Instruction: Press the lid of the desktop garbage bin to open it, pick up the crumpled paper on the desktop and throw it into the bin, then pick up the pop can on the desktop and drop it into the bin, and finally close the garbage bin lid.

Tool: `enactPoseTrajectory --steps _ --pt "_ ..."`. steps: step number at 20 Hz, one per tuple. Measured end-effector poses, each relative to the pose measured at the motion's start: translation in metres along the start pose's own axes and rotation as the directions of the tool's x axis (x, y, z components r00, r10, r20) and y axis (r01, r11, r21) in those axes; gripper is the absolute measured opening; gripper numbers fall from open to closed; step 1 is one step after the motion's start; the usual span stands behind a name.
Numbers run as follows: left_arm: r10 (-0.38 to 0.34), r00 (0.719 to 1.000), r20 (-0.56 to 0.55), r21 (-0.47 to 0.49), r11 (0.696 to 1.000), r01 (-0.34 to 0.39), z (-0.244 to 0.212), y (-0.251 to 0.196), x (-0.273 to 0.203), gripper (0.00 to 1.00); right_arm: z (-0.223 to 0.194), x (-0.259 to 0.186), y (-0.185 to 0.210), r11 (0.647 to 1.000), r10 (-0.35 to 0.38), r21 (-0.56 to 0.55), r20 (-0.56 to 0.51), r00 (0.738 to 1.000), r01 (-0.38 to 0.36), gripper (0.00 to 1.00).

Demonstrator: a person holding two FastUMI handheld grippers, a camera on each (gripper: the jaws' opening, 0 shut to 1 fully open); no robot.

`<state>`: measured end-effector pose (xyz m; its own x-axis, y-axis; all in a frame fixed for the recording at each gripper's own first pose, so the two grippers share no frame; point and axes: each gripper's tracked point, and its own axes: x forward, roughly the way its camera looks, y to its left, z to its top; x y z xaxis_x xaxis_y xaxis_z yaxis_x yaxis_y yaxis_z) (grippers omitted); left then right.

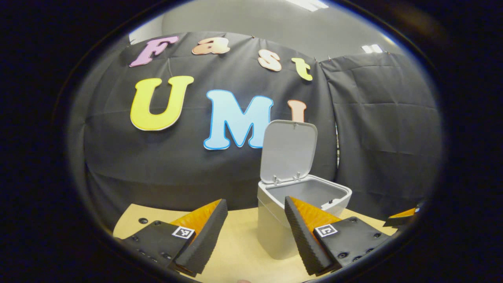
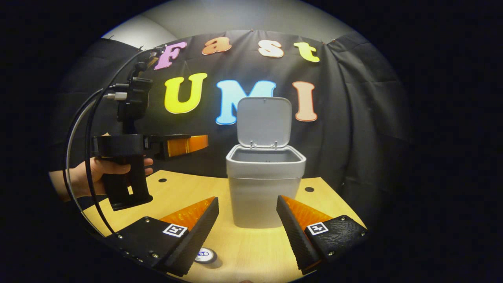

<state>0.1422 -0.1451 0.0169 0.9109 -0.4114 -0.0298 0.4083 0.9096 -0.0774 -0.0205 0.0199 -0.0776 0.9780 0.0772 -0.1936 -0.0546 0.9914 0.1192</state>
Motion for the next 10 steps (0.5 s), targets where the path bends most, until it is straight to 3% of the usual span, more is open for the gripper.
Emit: enactPoseTrajectory --steps 1,3,5,6,10 --pt "0.013 1.000 0.009 0.005 1.000 -0.014 0.003 0.005 -0.008 0.95 -0.007 0.002 0.009 1.000 0.028 -0.003 -0.014 1.000 -0.028 0.95" --pt "0.037 0.999 0.024 0.018 0.999 -0.038 0.007 0.012 -0.021 1.00 -0.019 0.005 0.024 0.997 0.071 -0.006 -0.044 0.996 -0.072 0.95" --pt "0.060 0.998 0.036 0.030 0.998 -0.061 0.010 0.018 -0.034 0.95 -0.034 0.009 0.037 0.993 0.113 -0.017 -0.083 0.990 -0.115 0.95" --pt "0.070 0.997 0.042 0.032 0.997 -0.072 0.011 0.021 -0.039 1.00 -0.043 0.010 0.044 0.990 0.136 -0.020 -0.110 0.985 -0.139 0.95" --pt "0.113 0.992 0.060 0.034 0.993 -0.115 0.013 0.033 -0.059 0.95 -0.073 0.013 0.064 0.977 0.210 -0.001 -0.201 0.957 -0.214 0.95"
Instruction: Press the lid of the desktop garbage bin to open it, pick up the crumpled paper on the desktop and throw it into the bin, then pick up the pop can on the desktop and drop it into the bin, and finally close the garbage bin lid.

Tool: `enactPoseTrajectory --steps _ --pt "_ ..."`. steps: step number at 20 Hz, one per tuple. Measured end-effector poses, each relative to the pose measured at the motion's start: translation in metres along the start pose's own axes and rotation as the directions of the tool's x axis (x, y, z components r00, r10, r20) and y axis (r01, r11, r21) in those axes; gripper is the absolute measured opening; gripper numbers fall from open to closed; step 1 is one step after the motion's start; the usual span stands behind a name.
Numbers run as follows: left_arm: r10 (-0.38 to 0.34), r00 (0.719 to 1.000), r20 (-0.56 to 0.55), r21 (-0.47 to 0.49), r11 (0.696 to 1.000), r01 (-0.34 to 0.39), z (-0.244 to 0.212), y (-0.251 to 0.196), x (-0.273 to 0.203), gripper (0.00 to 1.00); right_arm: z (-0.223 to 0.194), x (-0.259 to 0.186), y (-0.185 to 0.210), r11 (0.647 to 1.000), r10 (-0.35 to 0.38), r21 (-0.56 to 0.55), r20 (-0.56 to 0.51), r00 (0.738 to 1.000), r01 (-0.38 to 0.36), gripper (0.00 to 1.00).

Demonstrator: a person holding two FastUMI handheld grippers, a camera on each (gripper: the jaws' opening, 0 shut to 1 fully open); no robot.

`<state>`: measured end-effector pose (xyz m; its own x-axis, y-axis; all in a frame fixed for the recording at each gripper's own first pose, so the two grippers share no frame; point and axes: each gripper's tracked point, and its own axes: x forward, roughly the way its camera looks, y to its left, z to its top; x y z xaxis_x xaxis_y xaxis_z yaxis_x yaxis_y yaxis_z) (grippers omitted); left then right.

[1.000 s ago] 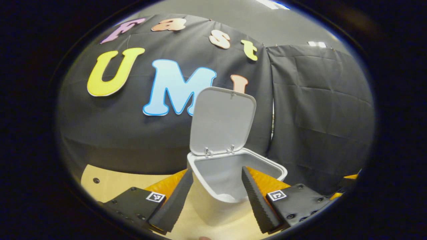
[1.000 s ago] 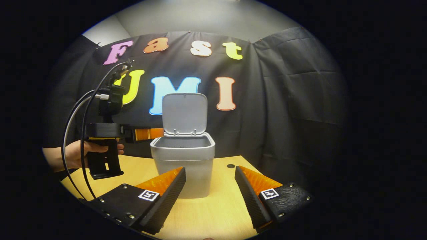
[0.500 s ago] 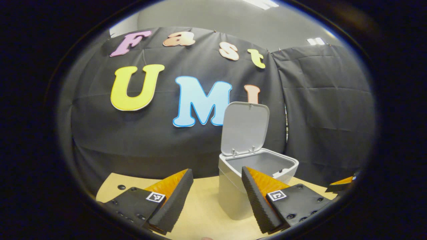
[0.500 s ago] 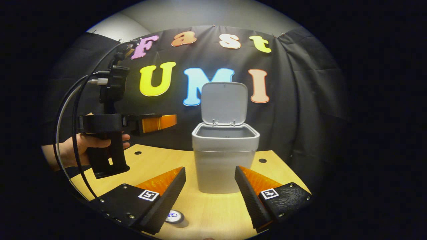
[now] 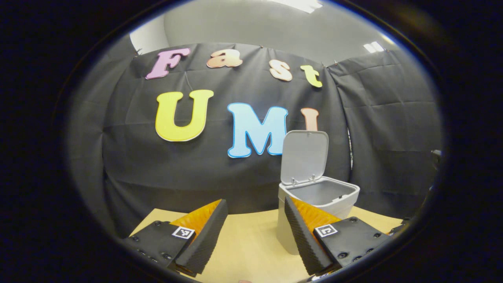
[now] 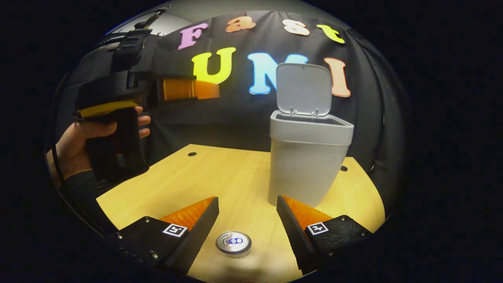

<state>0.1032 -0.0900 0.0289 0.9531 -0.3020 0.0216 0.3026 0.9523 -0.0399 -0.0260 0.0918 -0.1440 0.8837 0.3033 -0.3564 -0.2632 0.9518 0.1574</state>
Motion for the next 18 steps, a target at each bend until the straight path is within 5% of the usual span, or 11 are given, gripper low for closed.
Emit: enactPoseTrajectory --steps 6,18 --pt "0.050 0.999 -0.013 0.004 0.999 -0.050 -0.006 0.017 -0.021 1.00 -0.040 0.014 0.015 0.998 0.056 -0.004 -0.133 0.990 -0.057 0.95" --pt "0.118 0.992 -0.051 -0.005 0.993 -0.119 -0.019 0.036 -0.039 1.00 -0.105 0.023 0.017 0.995 0.101 0.057 -0.368 0.924 -0.085 0.92"
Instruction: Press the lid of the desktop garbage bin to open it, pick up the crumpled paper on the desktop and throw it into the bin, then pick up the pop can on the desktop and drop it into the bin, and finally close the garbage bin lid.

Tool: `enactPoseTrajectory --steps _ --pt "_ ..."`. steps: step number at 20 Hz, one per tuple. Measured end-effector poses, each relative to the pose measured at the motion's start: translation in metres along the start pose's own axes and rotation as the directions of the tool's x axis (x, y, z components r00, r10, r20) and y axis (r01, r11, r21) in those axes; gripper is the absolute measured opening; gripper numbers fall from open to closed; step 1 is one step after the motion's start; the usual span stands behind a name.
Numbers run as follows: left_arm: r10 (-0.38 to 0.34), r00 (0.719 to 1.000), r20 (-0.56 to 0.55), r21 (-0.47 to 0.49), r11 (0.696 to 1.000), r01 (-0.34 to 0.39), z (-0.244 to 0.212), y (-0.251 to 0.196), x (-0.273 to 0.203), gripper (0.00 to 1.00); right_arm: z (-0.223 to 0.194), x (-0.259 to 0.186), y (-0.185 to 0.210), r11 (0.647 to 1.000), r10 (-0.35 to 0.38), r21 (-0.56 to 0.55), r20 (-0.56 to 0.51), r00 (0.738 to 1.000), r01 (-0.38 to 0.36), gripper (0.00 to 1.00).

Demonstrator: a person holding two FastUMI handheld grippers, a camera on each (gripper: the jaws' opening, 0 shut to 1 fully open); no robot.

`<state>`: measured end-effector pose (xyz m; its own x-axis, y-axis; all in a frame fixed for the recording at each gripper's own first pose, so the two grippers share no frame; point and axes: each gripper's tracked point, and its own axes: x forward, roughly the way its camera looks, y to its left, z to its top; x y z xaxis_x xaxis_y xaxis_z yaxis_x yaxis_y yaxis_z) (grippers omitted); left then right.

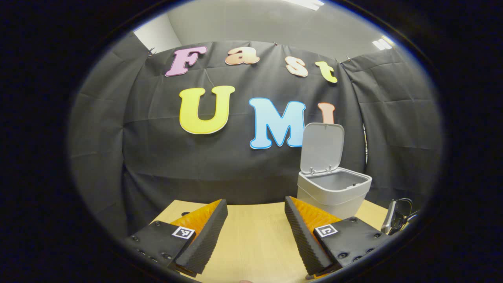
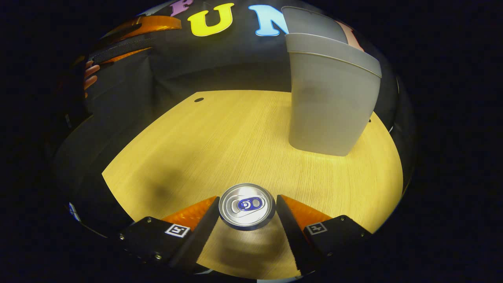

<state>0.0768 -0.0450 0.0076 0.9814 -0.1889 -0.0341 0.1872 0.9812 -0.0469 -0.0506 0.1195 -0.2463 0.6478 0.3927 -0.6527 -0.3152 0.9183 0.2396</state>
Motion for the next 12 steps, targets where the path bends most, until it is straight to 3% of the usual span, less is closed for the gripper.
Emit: enactPoseTrajectory --steps 1,6,12 --pt "0.000 1.000 -0.001 -0.001 1.000 0.000 -0.001 0.000 0.000 1.00 -0.001 0.006 0.000 1.000 0.000 -0.002 -0.002 1.000 0.000 0.87" --pt "0.000 1.000 -0.007 -0.009 1.000 0.000 -0.004 -0.001 0.002 1.00 0.006 0.000 -0.006 0.999 -0.017 -0.032 0.020 1.000 0.018 0.84" --pt "0.006 1.000 -0.006 -0.008 1.000 -0.006 -0.004 -0.002 0.003 1.00 0.055 -0.028 -0.016 0.999 -0.029 -0.041 0.155 0.987 0.036 0.84"
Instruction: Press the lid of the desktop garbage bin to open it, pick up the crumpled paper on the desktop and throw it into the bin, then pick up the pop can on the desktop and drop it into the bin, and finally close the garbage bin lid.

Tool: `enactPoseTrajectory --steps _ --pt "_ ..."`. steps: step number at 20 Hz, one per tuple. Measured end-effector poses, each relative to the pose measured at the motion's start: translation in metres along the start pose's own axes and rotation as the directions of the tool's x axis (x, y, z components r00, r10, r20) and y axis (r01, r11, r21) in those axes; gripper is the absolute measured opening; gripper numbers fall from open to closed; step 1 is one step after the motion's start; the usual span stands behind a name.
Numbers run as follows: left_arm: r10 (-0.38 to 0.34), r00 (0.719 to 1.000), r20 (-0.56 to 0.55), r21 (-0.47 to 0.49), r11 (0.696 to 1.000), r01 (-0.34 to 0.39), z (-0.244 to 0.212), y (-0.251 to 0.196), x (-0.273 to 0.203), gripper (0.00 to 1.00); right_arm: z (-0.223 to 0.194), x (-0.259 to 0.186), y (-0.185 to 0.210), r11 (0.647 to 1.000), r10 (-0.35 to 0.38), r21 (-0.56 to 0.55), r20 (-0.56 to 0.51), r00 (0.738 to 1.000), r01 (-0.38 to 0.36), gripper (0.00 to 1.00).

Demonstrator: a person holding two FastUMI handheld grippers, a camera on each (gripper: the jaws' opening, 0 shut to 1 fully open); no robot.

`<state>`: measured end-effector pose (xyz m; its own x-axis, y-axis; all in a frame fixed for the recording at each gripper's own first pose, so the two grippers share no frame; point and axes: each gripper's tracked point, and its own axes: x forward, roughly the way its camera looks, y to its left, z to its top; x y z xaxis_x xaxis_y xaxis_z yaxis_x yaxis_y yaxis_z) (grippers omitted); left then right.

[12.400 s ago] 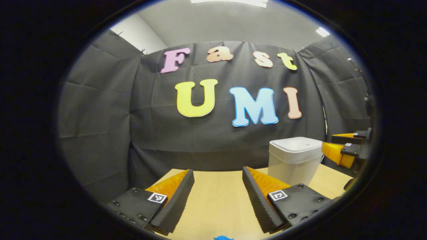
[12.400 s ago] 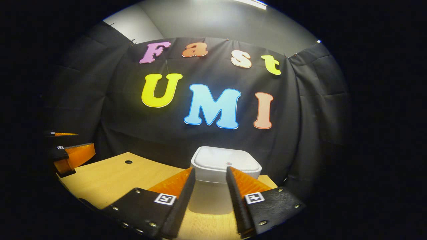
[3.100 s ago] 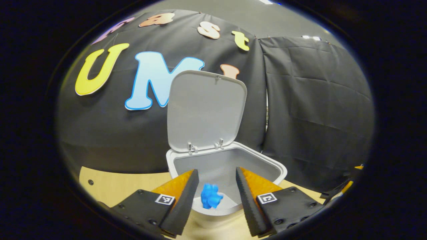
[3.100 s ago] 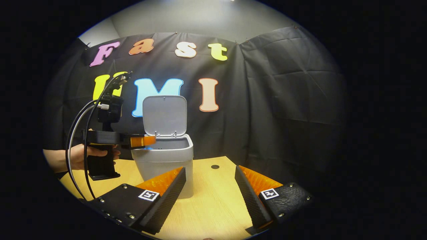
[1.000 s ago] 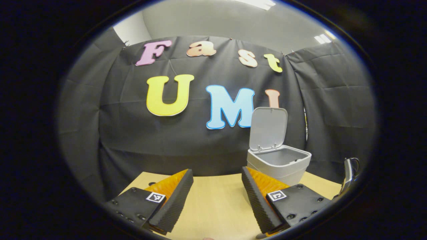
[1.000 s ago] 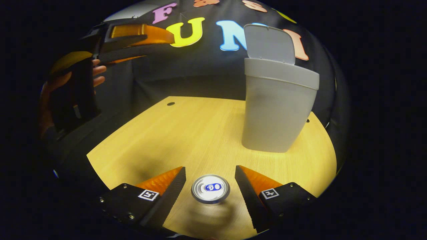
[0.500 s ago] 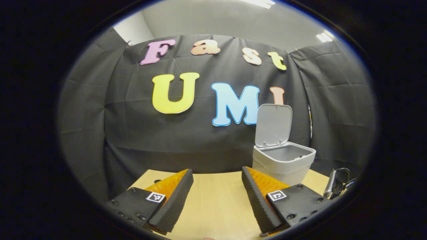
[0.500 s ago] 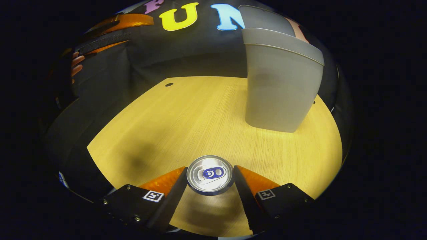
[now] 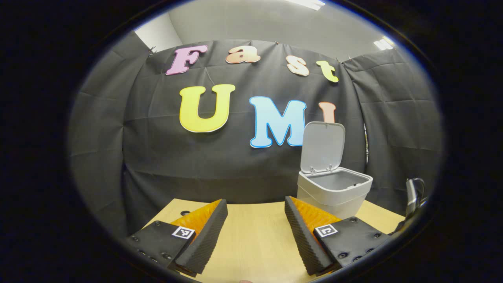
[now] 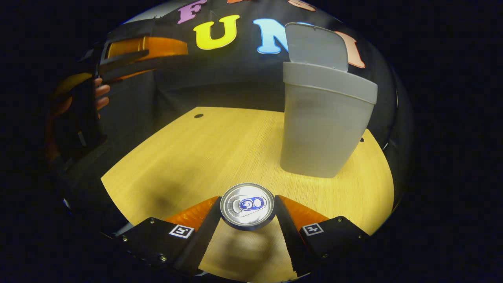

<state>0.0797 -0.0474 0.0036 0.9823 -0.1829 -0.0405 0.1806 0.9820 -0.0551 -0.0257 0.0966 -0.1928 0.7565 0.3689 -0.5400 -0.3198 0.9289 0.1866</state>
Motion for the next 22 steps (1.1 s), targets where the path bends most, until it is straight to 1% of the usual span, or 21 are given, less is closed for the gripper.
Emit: enactPoseTrajectory --steps 4,5,6,7,8,9,10,11,12,14,16,18,19,20,22 --pt "0.004 1.000 0.005 0.001 1.000 -0.004 0.001 -0.001 -0.001 1.00 0.054 -0.023 -0.013 1.000 -0.012 0.015 0.128 0.992 0.010 0.84" --pt "0.005 1.000 0.005 0.003 1.000 -0.005 0.001 -0.001 -0.001 1.00 0.069 -0.029 -0.017 1.000 -0.019 0.015 0.164 0.986 0.017 0.84" --pt "0.008 1.000 0.004 0.004 1.000 -0.008 0.001 -0.001 -0.001 0.95 0.084 -0.034 -0.022 1.000 -0.028 0.017 0.200 0.979 0.025 0.84" --pt "0.011 1.000 0.003 0.004 1.000 -0.011 0.000 0.000 -0.001 0.95 0.098 -0.039 -0.027 0.999 -0.033 0.018 0.235 0.971 0.030 0.84" --pt "0.013 1.000 0.002 0.004 1.000 -0.013 0.001 0.000 -0.001 1.00 0.113 -0.044 -0.031 0.999 -0.039 0.019 0.269 0.963 0.035 0.84" --pt "0.016 1.000 0.000 0.004 1.000 -0.016 0.001 0.001 -0.001 0.95 0.125 -0.049 -0.035 0.999 -0.041 0.019 0.302 0.953 0.037 0.84" --pt "0.019 1.000 0.001 0.006 1.000 -0.019 0.000 0.001 -0.002 1.00 0.138 -0.053 -0.039 0.999 -0.044 0.017 0.334 0.942 0.041 0.84" --pt "0.023 1.000 0.001 0.008 1.000 -0.023 0.001 0.001 -0.002 0.95 0.150 -0.057 -0.043 0.999 -0.049 0.013 0.367 0.929 0.047 0.84" --pt "0.025 1.000 0.001 0.010 1.000 -0.025 0.001 0.002 -0.001 1.00 0.162 -0.059 -0.048 0.998 -0.054 0.009 0.397 0.916 0.054 0.84" --pt "0.027 1.000 0.001 0.013 1.000 -0.027 0.002 0.000 -0.002 1.00 0.186 -0.067 -0.053 0.998 -0.055 0.006 0.464 0.884 0.060 0.84" --pt "0.028 1.000 0.002 0.020 0.999 -0.028 0.003 -0.003 -0.001 1.00 0.211 -0.075 -0.059 0.998 -0.059 0.007 0.537 0.841 0.066 0.84" --pt "0.028 1.000 0.006 0.028 0.999 -0.028 0.005 -0.004 0.000 1.00 0.236 -0.082 -0.066 0.996 -0.078 0.011 0.602 0.795 0.090 0.84" --pt "0.026 1.000 0.006 0.030 0.999 -0.026 0.005 -0.006 0.001 0.95 0.245 -0.082 -0.072 0.994 -0.095 0.013 0.623 0.776 0.111 0.84" --pt "0.025 1.000 0.006 0.032 0.999 -0.025 0.006 -0.008 0.001 1.00 0.253 -0.079 -0.078 0.991 -0.109 0.011 0.632 0.767 0.132 0.84" --pt "0.025 1.000 0.008 0.031 0.999 -0.026 0.007 -0.010 0.000 1.00 0.260 -0.067 -0.092 0.986 -0.144 0.021 0.620 0.772 0.167 0.84"
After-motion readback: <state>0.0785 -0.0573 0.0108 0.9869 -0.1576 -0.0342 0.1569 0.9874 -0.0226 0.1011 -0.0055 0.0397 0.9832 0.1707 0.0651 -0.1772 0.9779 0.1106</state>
